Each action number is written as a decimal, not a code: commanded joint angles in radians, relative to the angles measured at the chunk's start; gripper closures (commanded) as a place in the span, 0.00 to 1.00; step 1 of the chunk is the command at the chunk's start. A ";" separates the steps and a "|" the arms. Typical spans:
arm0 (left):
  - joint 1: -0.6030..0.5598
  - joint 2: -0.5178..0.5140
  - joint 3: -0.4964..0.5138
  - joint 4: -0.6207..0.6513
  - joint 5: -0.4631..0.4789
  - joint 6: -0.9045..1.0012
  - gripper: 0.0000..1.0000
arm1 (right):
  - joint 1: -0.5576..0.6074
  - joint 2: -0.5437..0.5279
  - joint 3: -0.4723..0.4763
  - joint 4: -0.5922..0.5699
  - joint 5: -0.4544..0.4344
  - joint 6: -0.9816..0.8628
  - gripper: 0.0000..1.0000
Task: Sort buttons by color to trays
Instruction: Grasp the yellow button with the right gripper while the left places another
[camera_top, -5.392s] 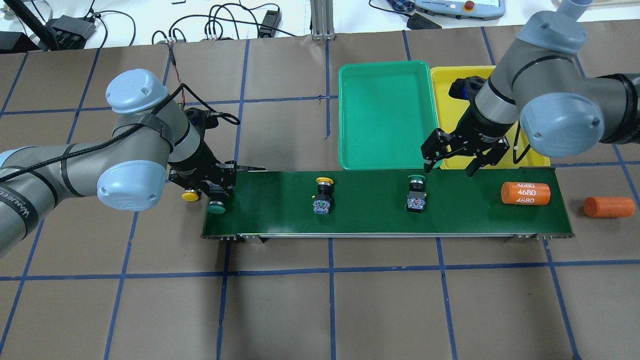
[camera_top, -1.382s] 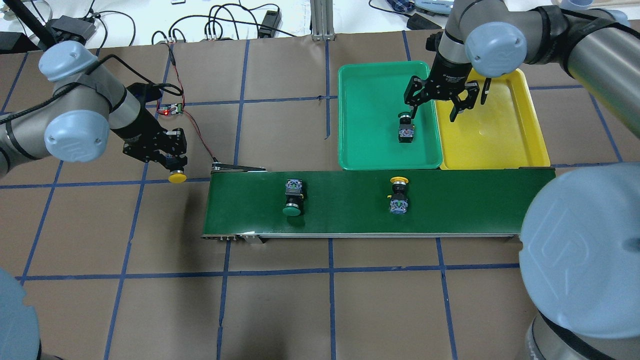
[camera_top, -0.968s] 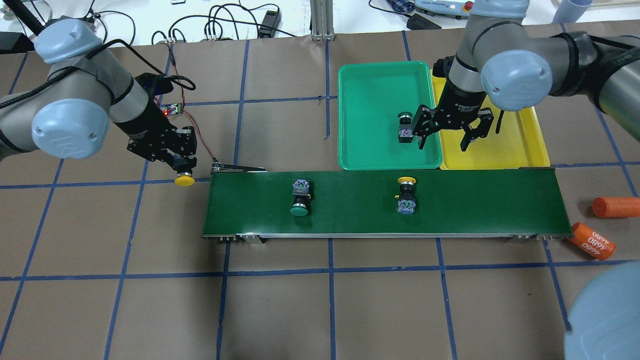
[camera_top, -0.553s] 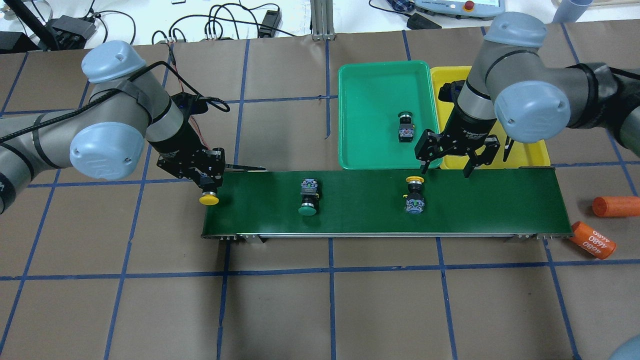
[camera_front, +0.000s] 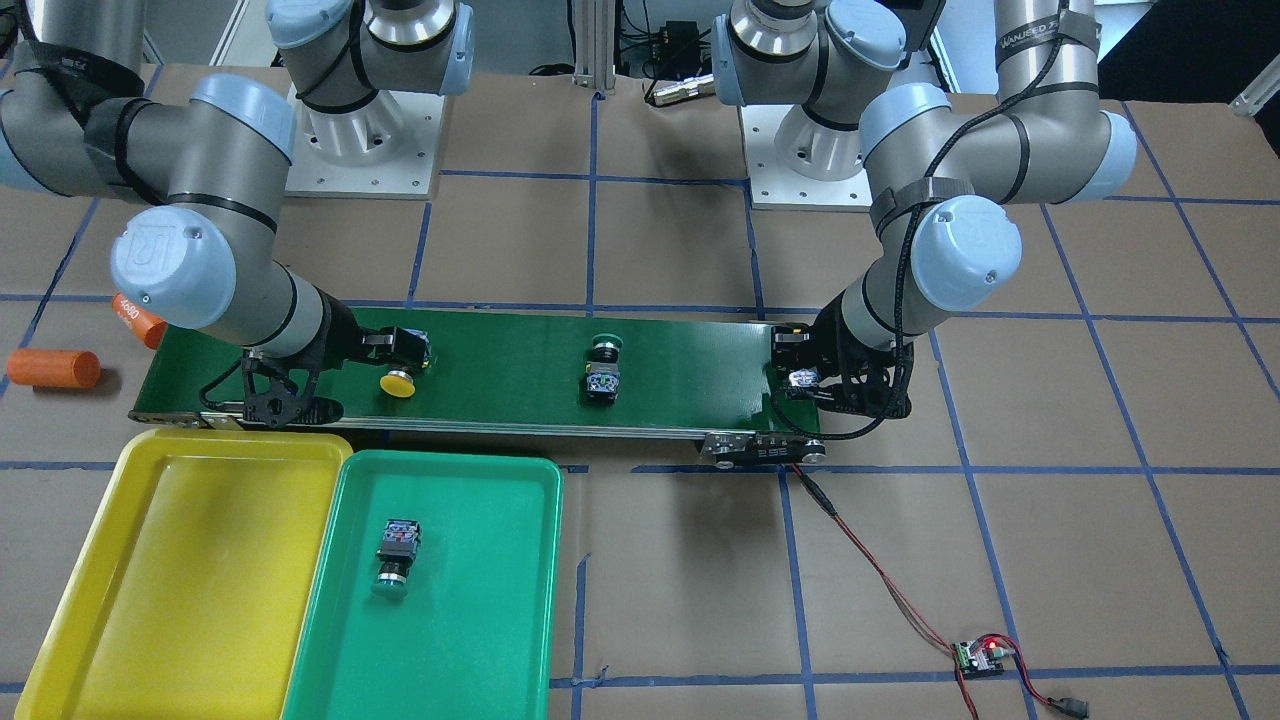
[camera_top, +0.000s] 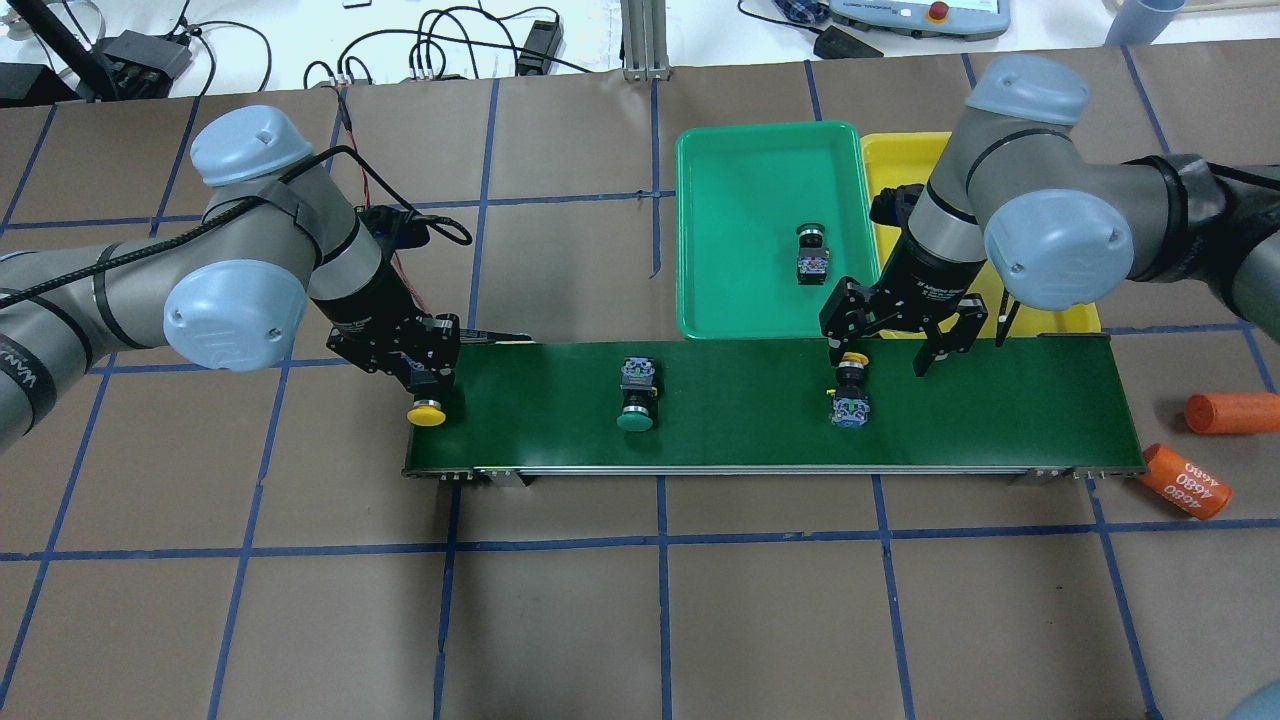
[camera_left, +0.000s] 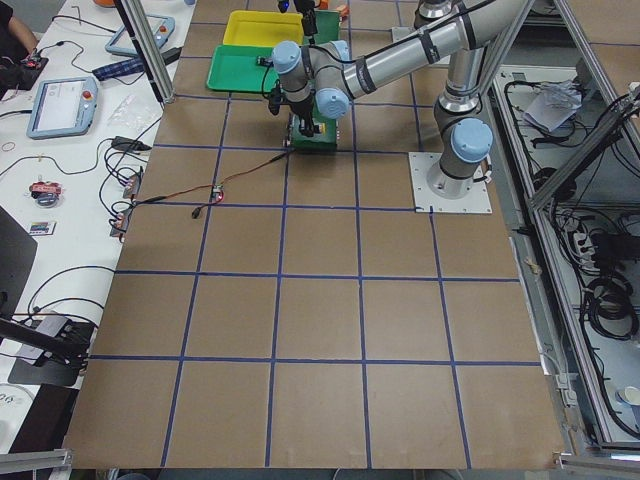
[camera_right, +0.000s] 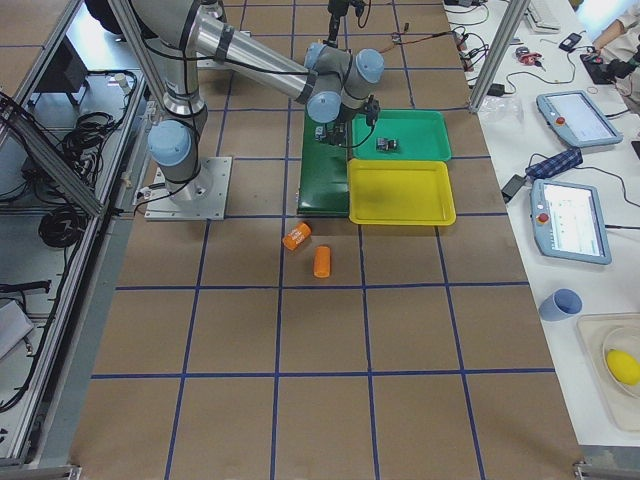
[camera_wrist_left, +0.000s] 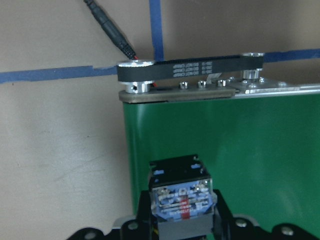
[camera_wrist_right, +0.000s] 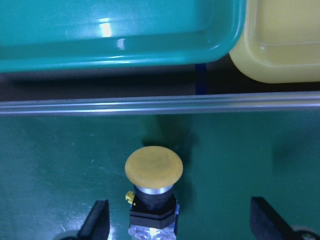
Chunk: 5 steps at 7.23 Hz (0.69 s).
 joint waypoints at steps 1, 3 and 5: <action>0.000 -0.011 -0.001 0.000 -0.004 0.003 0.56 | 0.000 -0.005 0.044 -0.001 0.000 0.000 0.00; -0.003 -0.011 -0.001 0.000 -0.007 -0.006 0.00 | -0.004 0.001 0.051 -0.004 -0.018 -0.010 0.00; -0.005 0.021 0.013 -0.001 -0.025 -0.020 0.00 | -0.011 0.003 0.061 -0.007 -0.053 -0.016 0.35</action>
